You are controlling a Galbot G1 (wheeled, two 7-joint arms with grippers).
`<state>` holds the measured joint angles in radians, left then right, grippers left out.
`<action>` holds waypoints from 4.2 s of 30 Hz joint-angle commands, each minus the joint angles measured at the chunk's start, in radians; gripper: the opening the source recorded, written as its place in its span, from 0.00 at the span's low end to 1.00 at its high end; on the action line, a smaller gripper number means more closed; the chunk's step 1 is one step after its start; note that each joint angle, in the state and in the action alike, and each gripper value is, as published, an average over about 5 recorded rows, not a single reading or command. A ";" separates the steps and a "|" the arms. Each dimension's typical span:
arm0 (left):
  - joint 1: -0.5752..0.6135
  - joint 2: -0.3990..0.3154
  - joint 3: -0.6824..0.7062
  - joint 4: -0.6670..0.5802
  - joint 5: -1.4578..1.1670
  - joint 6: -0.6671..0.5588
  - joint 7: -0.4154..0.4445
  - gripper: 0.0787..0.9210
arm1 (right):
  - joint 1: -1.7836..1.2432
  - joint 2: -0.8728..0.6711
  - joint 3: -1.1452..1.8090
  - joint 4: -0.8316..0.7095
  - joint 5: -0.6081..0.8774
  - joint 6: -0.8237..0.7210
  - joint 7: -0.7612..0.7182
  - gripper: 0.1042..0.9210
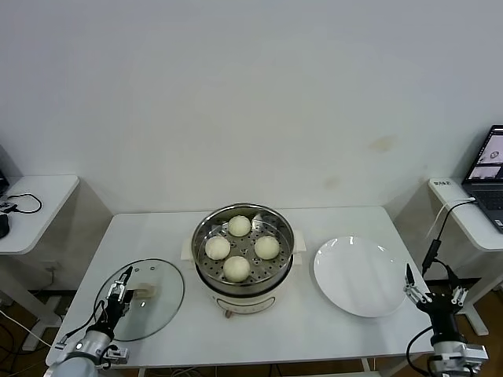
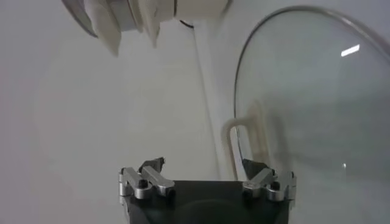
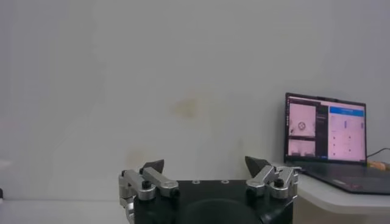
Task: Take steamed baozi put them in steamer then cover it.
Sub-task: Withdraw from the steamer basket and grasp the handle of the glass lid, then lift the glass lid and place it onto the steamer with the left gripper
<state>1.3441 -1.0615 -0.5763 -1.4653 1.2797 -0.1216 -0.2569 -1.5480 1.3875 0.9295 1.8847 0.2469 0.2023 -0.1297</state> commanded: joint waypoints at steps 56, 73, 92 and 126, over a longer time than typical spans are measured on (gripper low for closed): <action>0.128 0.056 -0.160 -0.378 -0.295 0.204 0.095 0.07 | -0.028 -0.008 -0.059 0.012 -0.023 0.001 -0.026 0.88; -0.031 0.216 0.124 -0.674 -0.462 0.470 0.292 0.07 | -0.051 0.023 -0.098 0.022 -0.127 0.019 -0.022 0.88; -0.483 -0.088 0.635 -0.453 0.005 0.690 0.506 0.07 | -0.016 0.068 -0.160 -0.016 -0.314 0.023 0.005 0.88; -0.451 -0.285 0.678 -0.329 0.095 0.678 0.549 0.07 | -0.021 0.072 -0.191 -0.030 -0.324 0.030 0.000 0.88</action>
<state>0.8956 -1.3275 0.0944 -1.8043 1.3572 0.5538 0.2802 -1.5704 1.4593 0.7423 1.8565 -0.0732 0.2314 -0.1298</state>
